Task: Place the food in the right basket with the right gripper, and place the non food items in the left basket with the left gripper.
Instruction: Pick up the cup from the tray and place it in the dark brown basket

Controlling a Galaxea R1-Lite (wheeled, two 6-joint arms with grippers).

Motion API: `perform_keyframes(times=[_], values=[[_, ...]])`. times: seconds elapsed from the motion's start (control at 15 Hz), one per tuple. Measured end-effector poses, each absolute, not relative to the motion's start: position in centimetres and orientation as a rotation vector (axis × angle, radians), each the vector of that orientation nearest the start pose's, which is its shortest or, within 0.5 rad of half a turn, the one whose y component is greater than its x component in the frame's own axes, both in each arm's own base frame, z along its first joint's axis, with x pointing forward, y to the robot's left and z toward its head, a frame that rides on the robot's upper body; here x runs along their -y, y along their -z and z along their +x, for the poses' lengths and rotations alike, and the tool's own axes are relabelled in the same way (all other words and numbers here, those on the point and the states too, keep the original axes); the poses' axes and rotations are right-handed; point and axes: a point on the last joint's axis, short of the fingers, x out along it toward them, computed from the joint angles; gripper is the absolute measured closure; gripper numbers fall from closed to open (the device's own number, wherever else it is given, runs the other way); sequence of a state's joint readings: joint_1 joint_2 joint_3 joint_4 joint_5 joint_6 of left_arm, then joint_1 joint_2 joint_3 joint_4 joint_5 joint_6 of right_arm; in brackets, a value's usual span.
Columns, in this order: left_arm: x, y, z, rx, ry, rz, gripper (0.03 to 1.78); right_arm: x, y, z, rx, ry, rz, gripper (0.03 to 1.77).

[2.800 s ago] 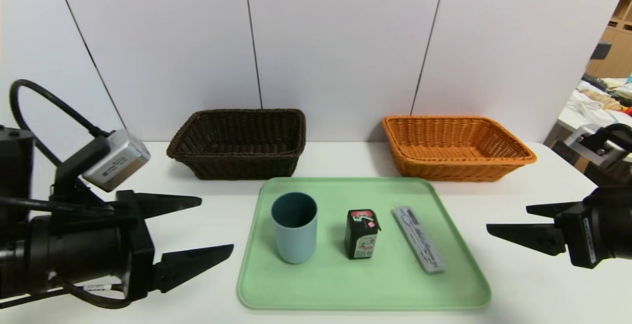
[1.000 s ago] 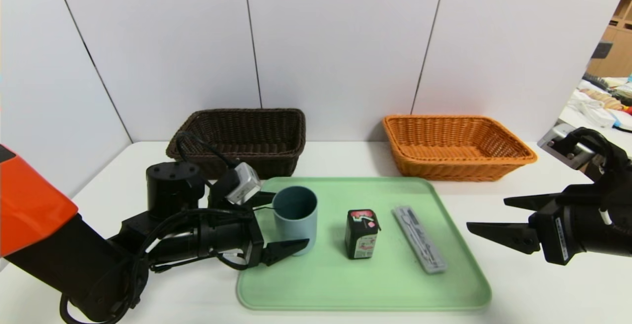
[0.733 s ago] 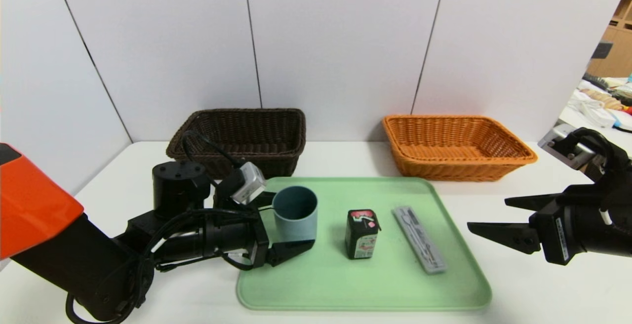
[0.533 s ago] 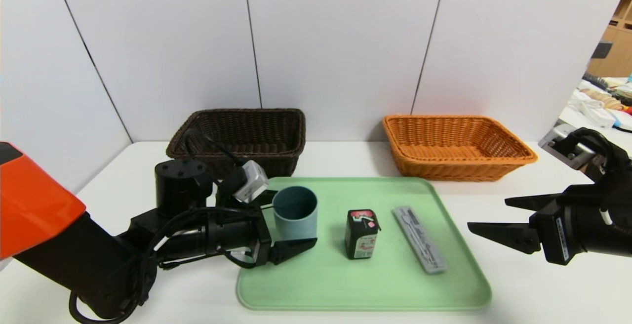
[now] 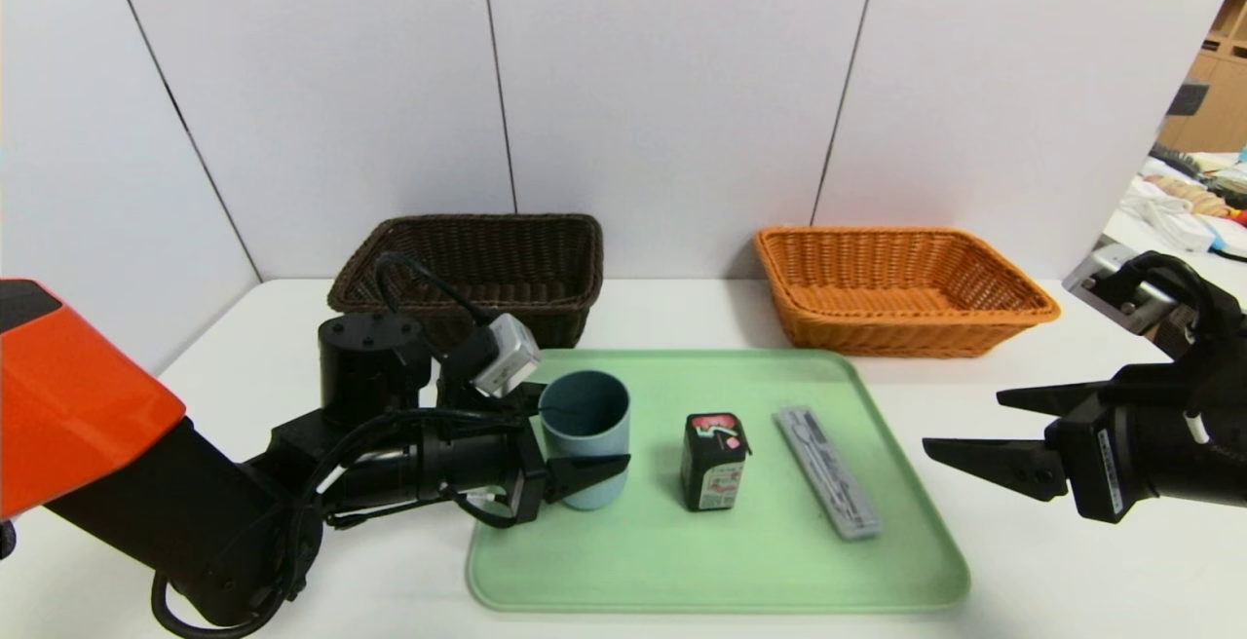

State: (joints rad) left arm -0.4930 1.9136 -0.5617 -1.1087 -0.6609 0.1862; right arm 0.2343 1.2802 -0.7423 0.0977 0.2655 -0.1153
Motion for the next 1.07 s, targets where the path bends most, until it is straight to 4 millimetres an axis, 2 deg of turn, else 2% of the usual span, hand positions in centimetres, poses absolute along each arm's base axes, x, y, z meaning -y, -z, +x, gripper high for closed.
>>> perform_keyframes(times=[0.33,0.53,0.8,1.07], values=[[15.7,-10.9,26.3,-0.135,1.166,0.141,0.67,-4.8,-20.3,17.8,-0.611,-0.515,-0.098,0.1],[15.1,-12.5,25.9,-0.091,1.143,0.138,0.68,-4.7,-20.3,17.8,-0.611,-0.511,-0.095,0.1],[13.0,-16.3,26.7,-0.02,1.06,0.122,0.68,-4.7,-20.3,17.8,-0.611,-0.51,-0.094,0.1],[10.8,-20.9,28.6,0.02,0.965,0.105,0.68,-4.7,-20.3,17.8,-0.61,-0.51,-0.095,0.1]])
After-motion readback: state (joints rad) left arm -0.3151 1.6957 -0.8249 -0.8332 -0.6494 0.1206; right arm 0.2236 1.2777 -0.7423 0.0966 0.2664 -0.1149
